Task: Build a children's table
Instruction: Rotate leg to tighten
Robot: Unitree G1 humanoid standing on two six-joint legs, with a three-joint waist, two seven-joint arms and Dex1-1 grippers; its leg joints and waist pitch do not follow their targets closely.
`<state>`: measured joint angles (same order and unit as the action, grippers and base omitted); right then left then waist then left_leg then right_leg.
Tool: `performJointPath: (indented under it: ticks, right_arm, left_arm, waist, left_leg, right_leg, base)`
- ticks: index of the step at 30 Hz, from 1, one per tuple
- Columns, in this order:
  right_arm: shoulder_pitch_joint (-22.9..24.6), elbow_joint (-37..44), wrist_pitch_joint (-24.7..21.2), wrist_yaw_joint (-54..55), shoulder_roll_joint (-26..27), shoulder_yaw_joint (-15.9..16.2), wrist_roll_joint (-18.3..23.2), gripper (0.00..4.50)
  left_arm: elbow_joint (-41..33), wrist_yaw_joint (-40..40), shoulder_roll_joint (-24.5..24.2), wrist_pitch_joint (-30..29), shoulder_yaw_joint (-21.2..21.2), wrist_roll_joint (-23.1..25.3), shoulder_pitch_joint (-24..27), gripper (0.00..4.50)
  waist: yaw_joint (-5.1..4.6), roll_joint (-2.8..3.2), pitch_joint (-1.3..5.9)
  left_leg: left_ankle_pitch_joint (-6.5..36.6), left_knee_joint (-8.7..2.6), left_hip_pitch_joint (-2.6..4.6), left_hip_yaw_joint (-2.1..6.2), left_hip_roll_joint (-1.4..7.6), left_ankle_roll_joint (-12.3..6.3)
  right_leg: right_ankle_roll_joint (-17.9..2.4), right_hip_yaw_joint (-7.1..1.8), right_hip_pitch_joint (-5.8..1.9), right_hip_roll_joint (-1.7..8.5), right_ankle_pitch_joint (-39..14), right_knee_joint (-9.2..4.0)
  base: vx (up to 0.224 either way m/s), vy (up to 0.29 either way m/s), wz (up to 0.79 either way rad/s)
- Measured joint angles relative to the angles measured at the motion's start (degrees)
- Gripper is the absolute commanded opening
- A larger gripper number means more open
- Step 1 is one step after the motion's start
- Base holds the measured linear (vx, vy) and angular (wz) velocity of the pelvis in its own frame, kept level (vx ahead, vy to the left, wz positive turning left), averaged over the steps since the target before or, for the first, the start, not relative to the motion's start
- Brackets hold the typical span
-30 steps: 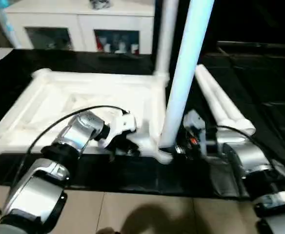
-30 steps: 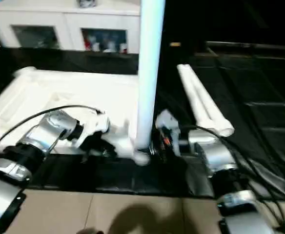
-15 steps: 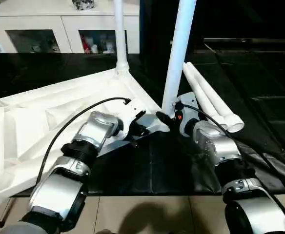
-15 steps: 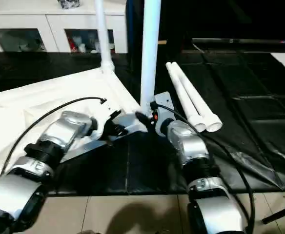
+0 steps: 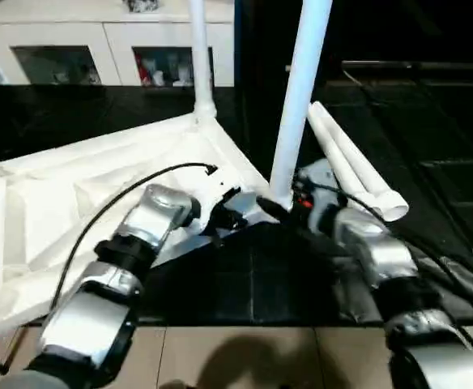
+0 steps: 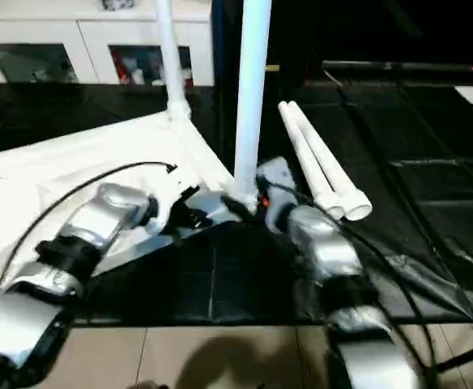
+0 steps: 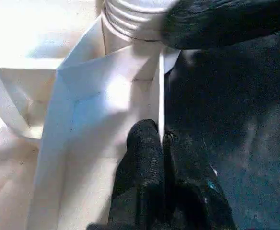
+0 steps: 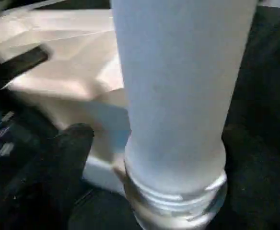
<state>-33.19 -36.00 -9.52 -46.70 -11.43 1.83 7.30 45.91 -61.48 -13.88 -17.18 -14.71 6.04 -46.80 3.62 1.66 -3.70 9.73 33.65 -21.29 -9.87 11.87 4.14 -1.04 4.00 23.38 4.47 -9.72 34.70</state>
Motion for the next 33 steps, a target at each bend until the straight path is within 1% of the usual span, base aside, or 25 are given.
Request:
performJointPath:
  ticks: [1, 5, 11, 13, 14, 19, 21, 22, 23, 24, 25, 27, 29, 30, 31, 33]
  right_arm:
    - [0.1, 0.1, 0.2, -1.7, -0.7, 0.5, 0.1, 4.43]
    - [1.5, 2.5, 0.6, -10.3, -4.2, 2.6, 1.3, 4.43]
    - [3.1, 5.8, 1.5, -21.6, -8.0, 7.2, 1.6, 4.43]
    - [3.6, 6.0, 1.7, -23.4, -8.1, 8.2, 1.5, 4.43]
    - [3.8, 6.1, 1.8, -24.5, -8.3, 8.8, 1.5, 4.43]
    - [3.9, 6.1, 2.4, -27.4, -9.3, 9.5, 1.6, 4.43]
    - [3.9, 6.2, 2.3, -28.6, -9.6, 9.9, 1.8, 4.16]
    - [3.9, 6.2, 2.2, -29.1, -9.6, 10.0, 1.9, 4.16]
    - [3.9, 6.4, 2.1, -29.8, -9.6, 10.1, 2.0, 4.04]
    - [3.9, 6.6, 2.1, -30.3, -9.6, 10.3, 2.1, 4.04]
    - [3.9, 6.7, 2.0, -30.7, -9.6, 10.4, 2.2, 3.85]
    - [3.9, 6.8, 1.5, -31.6, -9.7, 10.7, 2.4, 3.74]
    - [3.9, 7.2, 1.0, -32.6, -10.0, 11.1, 3.0, 3.50]
    - [3.9, 7.6, 0.9, -32.8, -10.2, 11.1, 3.1, 3.50]
    - [3.9, 8.2, 0.9, -33.4, -10.3, 11.1, 3.4, 3.32]
    - [3.9, 8.4, 0.9, -33.9, -10.3, 11.2, 3.6, 3.19]
  left_arm:
    - [0.0, -1.0, -0.5, 0.6, -0.3, 0.0, 0.1, 0.00]
    - [0.0, -8.0, -2.9, 4.8, -2.9, 0.4, 0.1, 0.00]
    - [-1.3, -17.7, -5.9, 9.7, -5.3, 0.3, 0.8, 0.00]
    - [-1.4, -19.6, -6.2, 10.6, -5.7, 0.3, 0.9, 0.00]
    - [-1.4, -20.5, -6.6, 11.5, -6.0, 0.3, 0.9, 0.00]
    - [-1.3, -23.0, -7.3, 14.5, -7.5, 0.4, 0.9, 0.00]
    - [-1.1, -24.2, -7.6, 16.1, -8.1, 0.4, 0.8, 0.00]
    - [-1.1, -24.8, -7.7, 16.6, -8.4, 0.5, 0.8, 0.00]
    - [-1.1, -25.5, -7.8, 17.4, -8.7, 0.5, 0.8, 0.00]
    - [-1.1, -25.8, -7.9, 17.8, -8.8, 0.5, 0.8, 0.00]
    - [-1.1, -26.0, -8.0, 18.1, -8.9, 0.6, 0.8, 0.00]
    - [-1.1, -26.6, -8.0, 18.6, -8.9, 0.7, 0.7, 0.00]
    - [-1.0, -26.8, -8.0, 19.1, -9.0, 0.9, 0.7, 0.00]
    - [-0.9, -27.0, -8.1, 19.3, -9.0, 0.9, 0.6, 0.00]
    - [-0.5, -27.1, -8.1, 19.7, -9.1, 0.9, 0.5, 0.00]
    - [0.0, -27.2, -8.1, 20.1, -9.3, 0.9, 0.3, 0.00]
  waist:
    - [0.04, -0.01, 0.00]
    - [1.50, -0.01, 0.00]
    - [2.80, -0.01, 0.00]
    - [3.04, -0.01, 0.00]
    - [3.11, -0.01, 0.00]
    - [3.05, -0.04, 0.00]
    - [3.07, -0.04, 0.00]
    - [3.07, -0.04, 0.00]
    - [3.07, -0.04, 0.00]
    - [3.05, -0.04, 0.00]
    - [2.99, -0.04, 0.00]
    - [2.94, -0.04, 0.00]
    - [2.92, -0.04, 0.00]
    - [2.94, -0.04, 0.00]
    - [2.96, -0.04, 0.00]
    - [3.01, -0.05, 0.00]
  left_leg:
    - [0.0, 0.03, 0.00, 0.00, 0.00, 0.00]
    - [0.0, 0.08, -0.01, -0.01, 0.00, 0.01]
    - [0.0, 0.13, -0.11, -0.02, 0.00, -0.01]
    - [0.0, 0.14, -0.11, -0.02, 0.00, -0.01]
    - [0.0, 0.15, -0.11, -0.02, 0.00, -0.01]
    - [0.0, 0.21, -0.09, -0.03, 0.00, 0.00]
    - [0.0, 0.21, -0.09, -0.03, 0.01, 0.00]
    - [0.0, 0.21, -0.09, -0.03, 0.01, 0.00]
    - [0.0, 0.21, -0.10, -0.03, 0.01, 0.00]
    - [0.0, 0.22, -0.10, -0.03, 0.01, 0.00]
    - [0.0, 0.22, -0.09, -0.03, 0.01, 0.00]
    - [0.0, 0.23, -0.09, -0.03, 0.01, 0.00]
    - [0.0, 0.22, -0.09, -0.03, 0.02, 0.00]
    - [0.0, 0.22, -0.09, -0.03, 0.02, 0.00]
    - [0.0, 0.22, -0.09, -0.03, 0.02, 0.00]
    - [0.0, 0.23, -0.09, -0.03, 0.02, 0.00]
  right_leg:
    - [0.0, 0.00, 0.00, 0.00, 0.0, 0.03]
    - [0.0, -0.01, -0.03, 0.01, 0.0, 0.04]
    - [0.0, -0.01, -0.03, 0.06, 0.0, 0.02]
    - [0.0, -0.01, -0.03, 0.06, 0.0, 0.03]
    - [0.0, -0.01, -0.03, 0.06, 0.0, 0.04]
    - [0.0, -0.03, -0.05, 0.07, 0.0, 0.12]
    - [0.0, -0.02, -0.04, 0.07, 0.0, 0.14]
    - [0.0, -0.02, -0.05, 0.07, 0.0, 0.14]
    - [0.0, -0.02, -0.04, 0.07, 0.0, 0.14]
    - [0.0, -0.03, -0.04, 0.07, 0.0, 0.14]
    - [0.0, -0.03, -0.04, 0.07, 0.0, 0.14]
    - [0.0, -0.03, -0.04, 0.07, 0.0, 0.14]
    - [0.0, -0.02, -0.04, 0.07, 0.0, 0.14]
    - [0.0, -0.02, -0.04, 0.07, 0.0, 0.14]
    - [0.0, -0.02, -0.04, 0.07, 0.0, 0.14]
    - [0.0, -0.02, -0.04, 0.07, 0.0, 0.14]
  base:
    - [0.000, 0.000, 0.00]
    - [0.000, 0.000, 0.00]
    - [0.000, 0.000, 0.00]
    - [0.000, 0.000, 0.00]
    - [0.000, 0.000, 0.00]
    - [0.000, 0.000, 0.00]
    - [0.000, 0.000, 0.00]
    - [0.000, 0.000, 0.00]
    - [0.000, 0.000, 0.00]
    - [0.000, 0.000, 0.00]
    - [0.000, 0.000, 0.00]
    - [0.000, 0.000, 0.00]
    - [0.000, 0.000, 0.00]
    - [0.000, 0.000, 0.00]
    - [0.000, 0.000, 0.00]
    - [0.000, 0.000, 0.00]
